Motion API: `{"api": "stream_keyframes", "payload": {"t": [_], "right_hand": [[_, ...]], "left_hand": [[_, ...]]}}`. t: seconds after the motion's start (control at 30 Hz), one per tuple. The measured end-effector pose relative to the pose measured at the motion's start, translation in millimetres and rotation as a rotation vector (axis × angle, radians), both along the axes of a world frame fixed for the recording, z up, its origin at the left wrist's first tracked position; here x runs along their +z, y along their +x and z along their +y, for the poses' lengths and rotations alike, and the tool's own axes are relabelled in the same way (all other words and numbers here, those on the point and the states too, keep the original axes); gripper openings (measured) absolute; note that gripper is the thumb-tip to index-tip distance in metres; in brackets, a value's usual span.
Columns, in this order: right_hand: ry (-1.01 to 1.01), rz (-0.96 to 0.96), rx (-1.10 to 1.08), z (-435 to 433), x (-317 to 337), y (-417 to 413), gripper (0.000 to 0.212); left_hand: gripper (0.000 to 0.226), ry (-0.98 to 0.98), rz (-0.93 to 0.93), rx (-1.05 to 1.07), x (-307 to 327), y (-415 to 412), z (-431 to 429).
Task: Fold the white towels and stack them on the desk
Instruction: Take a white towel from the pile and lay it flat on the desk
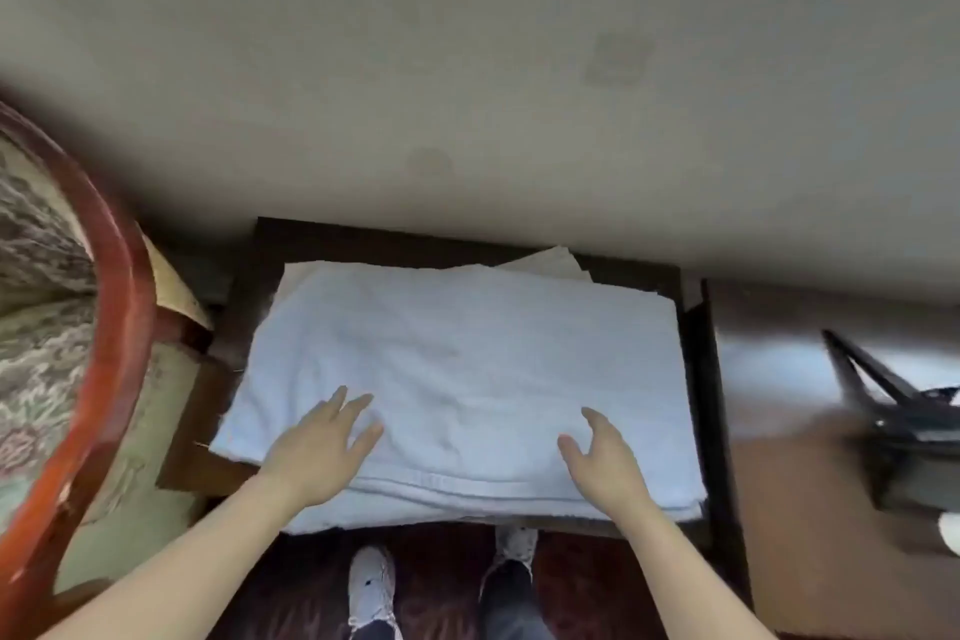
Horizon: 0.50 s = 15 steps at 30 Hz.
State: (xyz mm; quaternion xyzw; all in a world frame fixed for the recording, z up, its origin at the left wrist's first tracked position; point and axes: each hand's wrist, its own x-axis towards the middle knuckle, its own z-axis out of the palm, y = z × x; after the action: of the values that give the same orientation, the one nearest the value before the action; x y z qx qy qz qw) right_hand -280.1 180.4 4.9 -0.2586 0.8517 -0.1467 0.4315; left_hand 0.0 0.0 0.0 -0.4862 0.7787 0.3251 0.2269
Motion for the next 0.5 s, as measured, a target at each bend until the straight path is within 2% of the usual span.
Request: {"api": "stream_keyframes", "payload": {"t": [0.13, 0.3, 0.4, 0.5], "right_hand": [[-0.106, 0.164, 0.115, -37, -29, -47, 0.06], [-0.224, 0.334, 0.353, -114, -54, -94, 0.057], [-0.203, 0.388, 0.448, -149, -62, -108, 0.059], [-0.11, 0.412, 0.515, -164, -67, -111, 0.056]], "left_hand": [[0.063, -0.087, 0.083, -0.013, -26, -35, -17], [0.063, -0.279, 0.236, -0.081, -35, -131, -63], [0.067, -0.282, 0.291, -0.109, -37, -173, -91], [0.073, -0.28, 0.211, -0.229, -42, -190, -110]]}}
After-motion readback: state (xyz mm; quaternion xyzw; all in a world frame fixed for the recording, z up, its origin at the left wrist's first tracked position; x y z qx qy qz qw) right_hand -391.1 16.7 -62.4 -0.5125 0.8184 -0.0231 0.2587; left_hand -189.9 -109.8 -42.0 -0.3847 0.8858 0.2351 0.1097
